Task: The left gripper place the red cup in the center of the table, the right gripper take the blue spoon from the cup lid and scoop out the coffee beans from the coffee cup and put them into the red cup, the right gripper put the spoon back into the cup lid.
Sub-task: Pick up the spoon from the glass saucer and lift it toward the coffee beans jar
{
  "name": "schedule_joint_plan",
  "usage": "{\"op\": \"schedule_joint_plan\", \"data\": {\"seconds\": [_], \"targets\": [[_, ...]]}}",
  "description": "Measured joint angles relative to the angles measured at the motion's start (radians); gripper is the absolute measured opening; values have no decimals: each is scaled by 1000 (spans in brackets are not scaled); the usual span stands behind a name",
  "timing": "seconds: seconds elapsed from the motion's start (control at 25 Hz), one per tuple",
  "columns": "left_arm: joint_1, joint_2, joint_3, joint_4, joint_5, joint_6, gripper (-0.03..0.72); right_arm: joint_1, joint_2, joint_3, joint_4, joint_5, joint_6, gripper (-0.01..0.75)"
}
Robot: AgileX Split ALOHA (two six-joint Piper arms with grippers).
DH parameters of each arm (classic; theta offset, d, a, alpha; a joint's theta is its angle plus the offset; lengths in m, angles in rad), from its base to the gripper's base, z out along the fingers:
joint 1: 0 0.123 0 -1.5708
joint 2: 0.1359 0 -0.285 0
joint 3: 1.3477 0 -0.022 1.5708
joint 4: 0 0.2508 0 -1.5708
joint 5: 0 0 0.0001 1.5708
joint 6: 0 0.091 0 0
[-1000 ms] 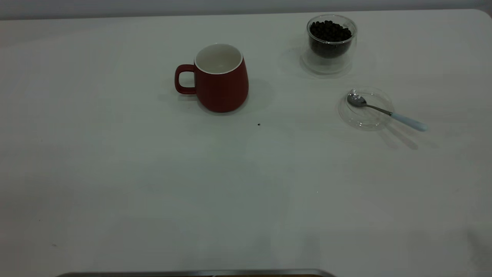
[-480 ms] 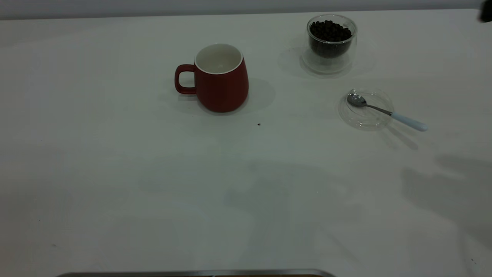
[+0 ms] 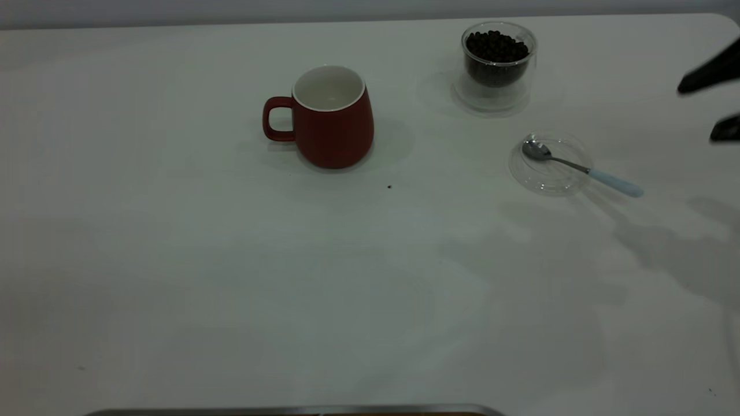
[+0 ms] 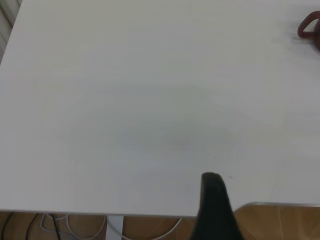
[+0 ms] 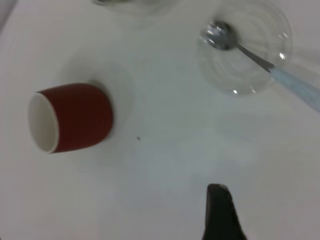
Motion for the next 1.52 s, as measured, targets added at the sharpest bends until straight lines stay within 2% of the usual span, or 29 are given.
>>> {"op": "schedule_joint_plan", "data": {"seconds": [0.32,0.68,0.96,1.52], "targets": [[0,0,0,0,0,0,587,-24,261,-14,204,107,-256,516],[0,0,0,0,0,0,587,-97,479,-50,237,215,-372,516],[0,0,0,0,0,0,587,-97,606,-169,237,285,-391,516],[0,0,0,0,0,0,587,-76,714,-299,237,316,-387,516]]}}
